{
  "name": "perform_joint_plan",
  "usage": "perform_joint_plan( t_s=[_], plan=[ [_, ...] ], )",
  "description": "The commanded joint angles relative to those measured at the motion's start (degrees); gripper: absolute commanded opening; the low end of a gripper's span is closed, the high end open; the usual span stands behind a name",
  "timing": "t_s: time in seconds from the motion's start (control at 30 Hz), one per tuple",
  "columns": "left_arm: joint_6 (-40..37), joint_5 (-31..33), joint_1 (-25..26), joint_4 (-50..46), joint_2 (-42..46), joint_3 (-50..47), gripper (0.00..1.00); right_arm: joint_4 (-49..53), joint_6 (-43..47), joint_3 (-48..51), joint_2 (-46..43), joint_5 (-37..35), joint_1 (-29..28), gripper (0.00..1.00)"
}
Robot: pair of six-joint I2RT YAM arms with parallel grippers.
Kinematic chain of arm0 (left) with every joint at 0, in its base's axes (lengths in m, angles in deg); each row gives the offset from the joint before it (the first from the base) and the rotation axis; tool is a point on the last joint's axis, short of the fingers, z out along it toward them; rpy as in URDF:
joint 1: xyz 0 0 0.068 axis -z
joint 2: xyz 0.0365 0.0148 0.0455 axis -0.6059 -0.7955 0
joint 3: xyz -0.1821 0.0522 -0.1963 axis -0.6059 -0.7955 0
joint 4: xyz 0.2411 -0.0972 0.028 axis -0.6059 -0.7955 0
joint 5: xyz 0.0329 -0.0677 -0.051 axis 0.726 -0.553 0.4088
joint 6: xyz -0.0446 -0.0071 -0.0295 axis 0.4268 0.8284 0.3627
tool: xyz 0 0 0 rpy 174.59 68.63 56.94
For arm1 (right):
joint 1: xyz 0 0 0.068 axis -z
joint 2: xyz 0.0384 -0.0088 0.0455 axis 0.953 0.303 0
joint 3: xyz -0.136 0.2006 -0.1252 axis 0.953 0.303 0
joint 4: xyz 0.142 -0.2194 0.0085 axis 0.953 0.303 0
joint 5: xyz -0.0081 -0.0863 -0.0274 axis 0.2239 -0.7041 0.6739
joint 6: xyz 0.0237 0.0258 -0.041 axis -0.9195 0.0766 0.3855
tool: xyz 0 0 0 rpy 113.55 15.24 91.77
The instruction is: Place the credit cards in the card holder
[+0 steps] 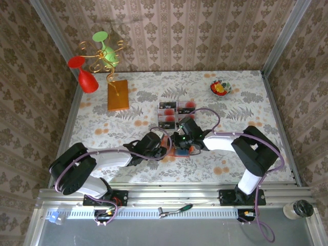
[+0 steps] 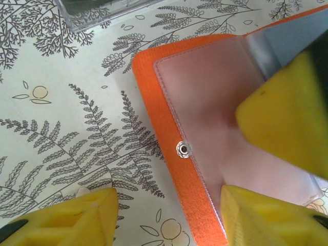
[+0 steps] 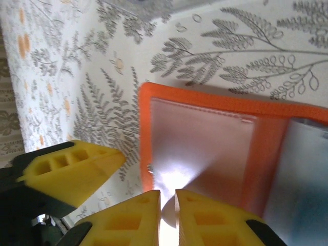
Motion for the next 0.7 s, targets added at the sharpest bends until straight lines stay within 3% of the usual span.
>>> perform_joint_plan(
  t_s=[0.0,0.47,0.6,0.67],
  plan=[
    [-0.6,1.1,0.4,-0.7,-0.5,0.5,0.55,2.0,1.9,-0.3,-3.1,-0.2,1.1,0.18],
    [-0.5,1.8,0.3,-1.7,2.6,1.0,0.57,2.9,3.6,1.6,-0.1,-1.1,1.2,0.07],
    [-0.4,2.6,-0.2,-2.9,5.5,1.6,0.66,2.1,3.4,1.2,2.3,-0.8,0.2,0.05],
    [0.4,2.7,-1.3,-3.6,7.3,1.8,0.77,1.6,3.3,1.2,2.8,-0.8,0.0,0.05]
  ],
)
